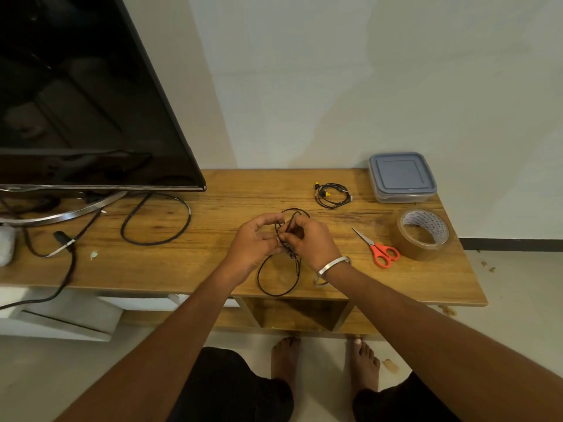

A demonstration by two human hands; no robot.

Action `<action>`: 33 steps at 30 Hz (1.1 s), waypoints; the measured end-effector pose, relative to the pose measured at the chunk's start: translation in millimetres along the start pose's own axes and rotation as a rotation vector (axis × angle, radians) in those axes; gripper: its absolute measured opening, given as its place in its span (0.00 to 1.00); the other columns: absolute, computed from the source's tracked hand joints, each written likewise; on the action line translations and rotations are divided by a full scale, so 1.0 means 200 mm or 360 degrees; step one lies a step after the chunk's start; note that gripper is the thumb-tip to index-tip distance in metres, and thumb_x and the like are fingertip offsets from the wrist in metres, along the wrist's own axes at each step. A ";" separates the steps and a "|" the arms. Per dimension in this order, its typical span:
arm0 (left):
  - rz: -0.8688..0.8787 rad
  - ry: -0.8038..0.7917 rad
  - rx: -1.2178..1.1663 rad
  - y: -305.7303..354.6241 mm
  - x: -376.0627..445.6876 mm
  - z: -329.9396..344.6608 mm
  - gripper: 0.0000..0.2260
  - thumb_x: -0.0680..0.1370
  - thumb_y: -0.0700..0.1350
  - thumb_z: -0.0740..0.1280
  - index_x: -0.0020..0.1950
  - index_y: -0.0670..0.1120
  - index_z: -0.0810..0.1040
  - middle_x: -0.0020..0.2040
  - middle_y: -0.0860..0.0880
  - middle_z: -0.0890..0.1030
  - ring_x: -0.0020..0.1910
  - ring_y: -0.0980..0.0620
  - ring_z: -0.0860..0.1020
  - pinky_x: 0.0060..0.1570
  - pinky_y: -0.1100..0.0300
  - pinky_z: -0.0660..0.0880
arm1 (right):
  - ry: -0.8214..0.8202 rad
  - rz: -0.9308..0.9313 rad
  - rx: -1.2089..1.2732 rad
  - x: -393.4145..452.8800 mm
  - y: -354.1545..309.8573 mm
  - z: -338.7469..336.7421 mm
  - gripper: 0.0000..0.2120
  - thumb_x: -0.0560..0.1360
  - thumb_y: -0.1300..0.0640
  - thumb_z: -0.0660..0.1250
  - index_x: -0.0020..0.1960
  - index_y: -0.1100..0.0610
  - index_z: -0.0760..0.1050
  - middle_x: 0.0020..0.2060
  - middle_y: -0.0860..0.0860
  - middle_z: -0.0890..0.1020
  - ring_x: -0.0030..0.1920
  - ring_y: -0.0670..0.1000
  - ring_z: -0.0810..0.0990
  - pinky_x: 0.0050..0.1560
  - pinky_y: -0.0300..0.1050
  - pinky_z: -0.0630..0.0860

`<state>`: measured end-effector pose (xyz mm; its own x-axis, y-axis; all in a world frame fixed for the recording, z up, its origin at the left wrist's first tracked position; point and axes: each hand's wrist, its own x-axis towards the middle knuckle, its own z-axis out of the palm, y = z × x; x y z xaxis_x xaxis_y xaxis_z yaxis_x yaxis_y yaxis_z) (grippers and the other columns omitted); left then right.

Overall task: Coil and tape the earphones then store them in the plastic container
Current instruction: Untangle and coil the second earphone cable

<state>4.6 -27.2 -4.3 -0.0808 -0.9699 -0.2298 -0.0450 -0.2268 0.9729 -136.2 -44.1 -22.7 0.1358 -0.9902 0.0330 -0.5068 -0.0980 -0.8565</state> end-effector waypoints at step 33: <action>-0.0033 0.0140 0.0253 0.00 0.01 -0.05 0.33 0.71 0.26 0.68 0.70 0.52 0.69 0.56 0.47 0.76 0.39 0.53 0.76 0.35 0.61 0.76 | 0.0144 0.0530 0.0475 0.00 0.04 -0.02 0.03 0.74 0.61 0.65 0.43 0.56 0.71 0.40 0.56 0.83 0.39 0.53 0.83 0.43 0.50 0.80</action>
<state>15.2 -30.8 -3.7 0.0089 -0.9707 -0.2400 -0.2031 -0.2368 0.9501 -143.5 -45.9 -26.9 -0.0749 -0.9689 -0.2357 -0.2411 0.2469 -0.9385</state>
